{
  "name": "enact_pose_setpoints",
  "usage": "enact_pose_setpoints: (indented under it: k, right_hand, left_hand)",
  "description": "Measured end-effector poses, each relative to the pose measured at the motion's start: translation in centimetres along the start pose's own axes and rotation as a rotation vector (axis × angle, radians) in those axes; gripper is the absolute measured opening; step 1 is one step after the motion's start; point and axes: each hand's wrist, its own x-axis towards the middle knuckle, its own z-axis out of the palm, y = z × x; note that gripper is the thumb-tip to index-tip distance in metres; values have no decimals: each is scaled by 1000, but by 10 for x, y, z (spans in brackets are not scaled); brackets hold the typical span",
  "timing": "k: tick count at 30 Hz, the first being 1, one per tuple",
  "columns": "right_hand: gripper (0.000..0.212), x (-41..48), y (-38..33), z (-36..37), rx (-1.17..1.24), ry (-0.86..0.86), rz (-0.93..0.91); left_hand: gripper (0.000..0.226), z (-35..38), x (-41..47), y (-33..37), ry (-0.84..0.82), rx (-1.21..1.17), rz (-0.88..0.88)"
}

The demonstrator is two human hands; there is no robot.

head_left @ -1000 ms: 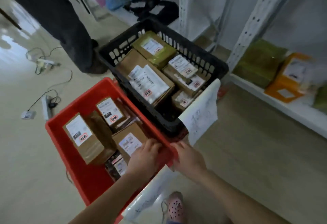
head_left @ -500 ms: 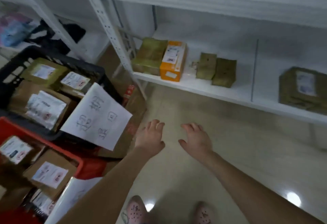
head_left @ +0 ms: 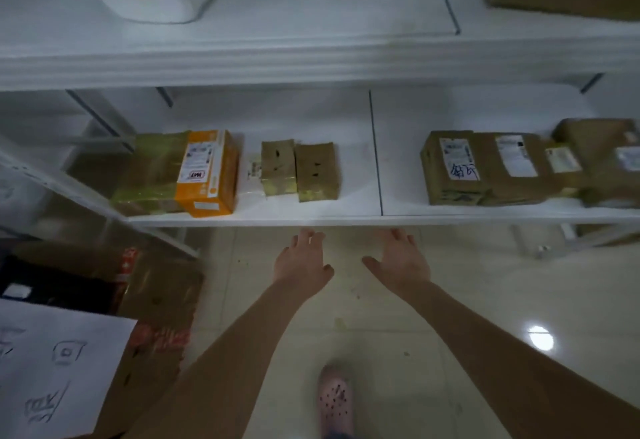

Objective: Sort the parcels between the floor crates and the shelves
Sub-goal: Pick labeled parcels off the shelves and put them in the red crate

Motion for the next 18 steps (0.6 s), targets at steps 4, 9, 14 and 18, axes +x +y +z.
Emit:
enact_pose_setpoints:
  k: [4,9,14,18]
  right_hand:
    - [61,64,-1,-4,211,41,108]
    - [70,135,-16,26,481,-54,138]
    - [85,200,-32,36,756,-129,131]
    - [59,220,-36,46,808,-120,23]
  left_hand:
    - [65,-2,64,-15,35,-121,-52]
    - [62,12,134,-41,130,-597,-330]
    - [44,19,183,-53,239,-777,-375]
    - [35,28,197,-50,210,-849,-354]
